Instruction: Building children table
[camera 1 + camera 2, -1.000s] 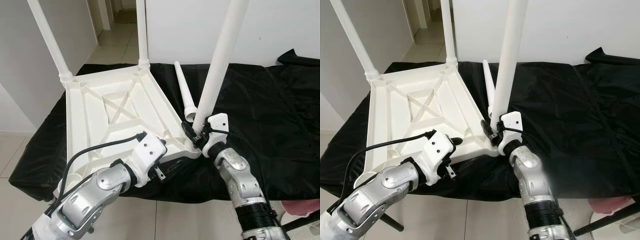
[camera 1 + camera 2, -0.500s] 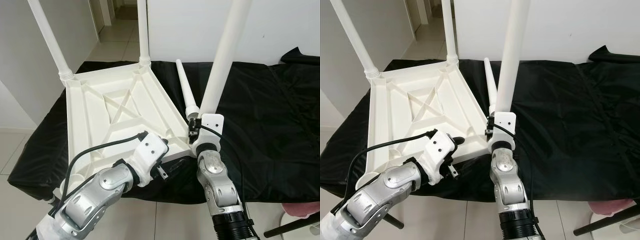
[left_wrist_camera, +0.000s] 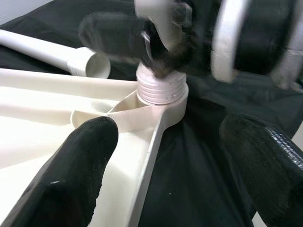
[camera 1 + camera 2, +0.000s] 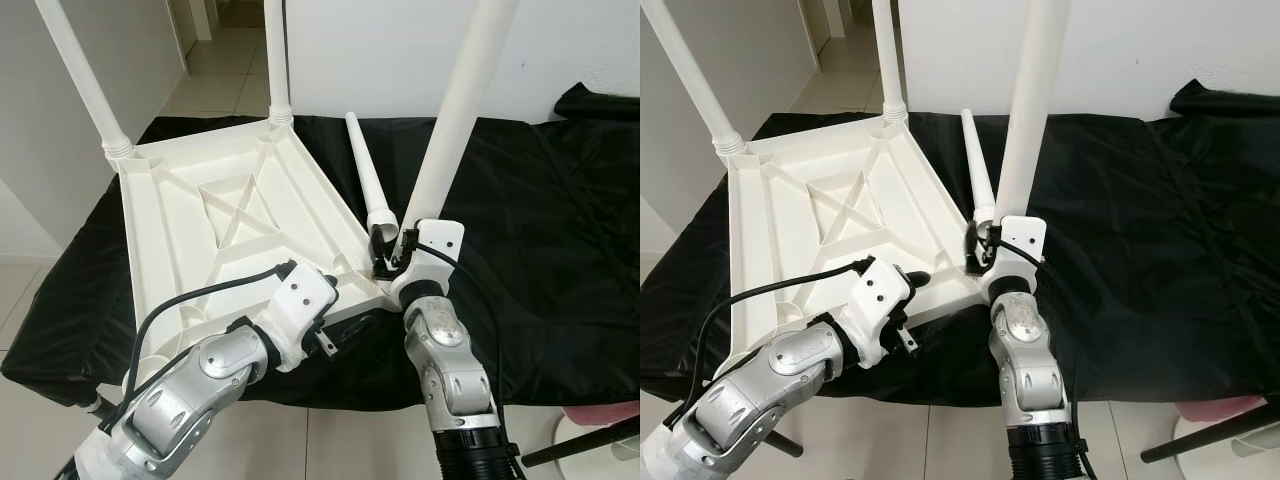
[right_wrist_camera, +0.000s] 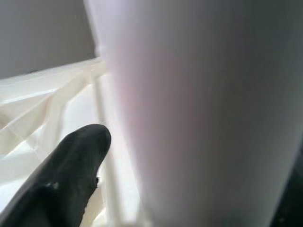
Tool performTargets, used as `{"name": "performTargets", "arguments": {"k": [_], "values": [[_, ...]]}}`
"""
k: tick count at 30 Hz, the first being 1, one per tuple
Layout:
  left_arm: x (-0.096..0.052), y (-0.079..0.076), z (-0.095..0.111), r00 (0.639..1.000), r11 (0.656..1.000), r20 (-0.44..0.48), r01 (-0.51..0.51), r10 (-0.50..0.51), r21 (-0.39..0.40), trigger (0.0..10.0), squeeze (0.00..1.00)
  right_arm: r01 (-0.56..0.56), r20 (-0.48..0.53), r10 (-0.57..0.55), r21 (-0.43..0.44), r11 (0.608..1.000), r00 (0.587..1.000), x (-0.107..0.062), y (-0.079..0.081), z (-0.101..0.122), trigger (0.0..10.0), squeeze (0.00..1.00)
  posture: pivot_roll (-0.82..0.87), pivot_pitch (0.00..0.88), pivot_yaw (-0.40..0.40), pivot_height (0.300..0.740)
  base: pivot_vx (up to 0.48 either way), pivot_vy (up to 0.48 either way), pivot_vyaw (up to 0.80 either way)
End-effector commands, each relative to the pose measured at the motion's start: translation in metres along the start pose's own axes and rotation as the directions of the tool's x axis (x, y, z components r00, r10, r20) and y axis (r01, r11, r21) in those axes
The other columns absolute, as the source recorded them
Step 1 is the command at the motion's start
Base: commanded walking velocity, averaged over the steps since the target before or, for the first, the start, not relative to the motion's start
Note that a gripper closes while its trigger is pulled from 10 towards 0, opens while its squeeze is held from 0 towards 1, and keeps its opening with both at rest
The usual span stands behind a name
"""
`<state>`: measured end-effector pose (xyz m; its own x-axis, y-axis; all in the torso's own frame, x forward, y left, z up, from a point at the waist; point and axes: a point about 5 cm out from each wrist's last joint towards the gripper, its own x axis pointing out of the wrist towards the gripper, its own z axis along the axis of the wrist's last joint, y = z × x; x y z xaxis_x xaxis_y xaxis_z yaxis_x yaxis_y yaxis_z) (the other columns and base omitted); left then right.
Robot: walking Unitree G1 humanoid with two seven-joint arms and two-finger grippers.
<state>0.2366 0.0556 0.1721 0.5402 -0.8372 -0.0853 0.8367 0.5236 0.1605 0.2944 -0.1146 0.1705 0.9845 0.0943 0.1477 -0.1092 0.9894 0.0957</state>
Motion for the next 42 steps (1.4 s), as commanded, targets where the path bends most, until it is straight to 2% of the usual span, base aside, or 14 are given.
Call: {"name": "performTargets", "arguments": {"k": [1, 2, 4, 5, 14, 22, 23, 24, 26, 31, 32, 40, 41, 42], "values": [[-0.001, 0.000, -0.002, 0.999, 0.999, -0.016, 0.050, -0.050, 0.007, 10.0, 0.00, -0.074, 0.009, 0.074, 0.014, 0.997, 0.997, 0.000, 0.001, 0.001, 10.0, 1.00, 0.01, 0.078, 0.047, 0.740, 0.000, 0.000, 0.00], [-0.001, 0.000, -0.002, 0.999, 0.999, -0.016, 0.050, -0.050, 0.007, 10.0, 0.00, -0.074, 0.009, 0.074, 0.014, 0.997, 0.997, 0.000, 0.001, 0.001, 10.0, 1.00, 0.01, 0.078, 0.047, 0.740, 0.000, 0.000, 0.00], [-0.001, -0.001, -0.002, 0.998, 0.998, -0.017, 0.055, -0.055, 0.006, 10.0, 0.00, -0.132, 0.010, 0.132, -0.006, 0.991, 0.991, 0.000, -0.001, 0.003, 10.0, 0.80, 0.01, 0.079, 0.049, 0.740, 0.000, 0.000, 0.00], [-0.001, 0.000, -0.003, 0.998, 0.998, -0.018, 0.055, -0.055, 0.006, 10.0, 0.00, -0.178, 0.004, 0.178, -0.010, 0.984, 0.984, 0.000, -0.002, 0.003, 10.0, 0.00, 0.01, 0.078, 0.050, 0.740, 0.000, 0.000, 0.00], [-0.002, 0.002, -0.003, 0.999, 0.999, -0.025, 0.037, -0.036, 0.013, 10.0, 0.00, -0.470, -0.065, 0.466, -0.129, 0.873, 0.883, 0.006, -0.036, -0.007, 10.0, 0.00, 0.02, 0.073, 0.052, 0.740, 0.000, 0.000, 0.00], [-0.002, 0.002, -0.004, 0.999, 0.999, -0.028, 0.043, -0.043, 0.021, 10.0, 0.00, -0.563, -0.129, 0.548, -0.164, 0.810, 0.827, 0.018, -0.044, -0.013, 10.0, 0.00, 0.02, 0.051, 0.058, 0.740, 0.000, 0.000, 0.00], [-0.001, 0.003, -0.004, 0.999, 0.999, -0.028, 0.044, -0.043, 0.024, 10.0, 0.00, -0.577, -0.139, 0.560, -0.174, 0.798, 0.817, 0.021, -0.045, -0.013, 8.4, 0.00, 0.02, 0.048, 0.056, 0.740, 0.000, 0.000, 0.00], [-0.001, 0.003, -0.003, 0.999, 0.999, -0.028, 0.044, -0.043, 0.026, 10.0, 0.00, -0.584, -0.144, 0.566, -0.182, 0.791, 0.812, 0.023, -0.046, -0.013, 8.4, 0.00, 0.02, 0.046, 0.056, 0.740, 0.000, 0.000, 0.00], [0.000, 0.004, -0.003, 0.999, 0.999, -0.025, 0.045, -0.044, 0.031, 10.0, 0.00, -0.590, -0.153, 0.570, -0.181, 0.787, 0.807, 0.028, -0.048, -0.013, 4.2, 0.00, 0.02, 0.041, 0.055, 0.740, 0.000, 0.000, 0.00], [0.001, 0.005, -0.002, 0.999, 0.998, -0.023, 0.045, -0.044, 0.037, 10.0, 0.00, -0.597, -0.164, 0.574, -0.190, 0.779, 0.802, 0.034, -0.053, -0.015, 2.0, 0.00, 0.02, 0.033, 0.052, 0.740, 0.000, 0.000, 0.00], [0.001, 0.005, -0.002, 0.999, 0.998, -0.023, 0.044, -0.043, 0.038, 10.0, 0.00, -0.599, -0.169, 0.575, -0.183, 0.780, 0.800, 0.034, -0.055, -0.017, 0.0, 0.00, 0.02, 0.030, 0.050, 0.740, 0.000, 0.000, 0.00], [0.001, 0.005, -0.002, 0.999, 0.999, -0.022, 0.039, -0.038, 0.037, 10.0, 0.00, -0.588, -0.184, 0.562, -0.152, 0.795, 0.807, 0.030, -0.060, -0.026, 0.0, 0.00, 0.03, 0.026, 0.046, 0.740, 0.000, 0.000, 0.00], [0.000, 0.004, -0.003, 0.999, 0.999, -0.022, 0.039, -0.038, 0.036, 10.0, 0.00, -0.578, -0.187, 0.552, -0.140, 0.804, 0.813, 0.028, -0.062, -0.030, 3.2, 0.00, 0.02, 0.025, 0.046, 0.740, 0.000, 0.000, 0.00], [0.000, 0.003, -0.003, 0.999, 0.999, -0.023, 0.040, -0.039, 0.035, 10.0, 0.00, -0.563, -0.188, 0.538, -0.126, 0.816, 0.822, 0.026, -0.063, -0.033, 10.0, 0.00, 0.02, 0.024, 0.046, 0.740, 0.000, 0.000, 0.00]]}}
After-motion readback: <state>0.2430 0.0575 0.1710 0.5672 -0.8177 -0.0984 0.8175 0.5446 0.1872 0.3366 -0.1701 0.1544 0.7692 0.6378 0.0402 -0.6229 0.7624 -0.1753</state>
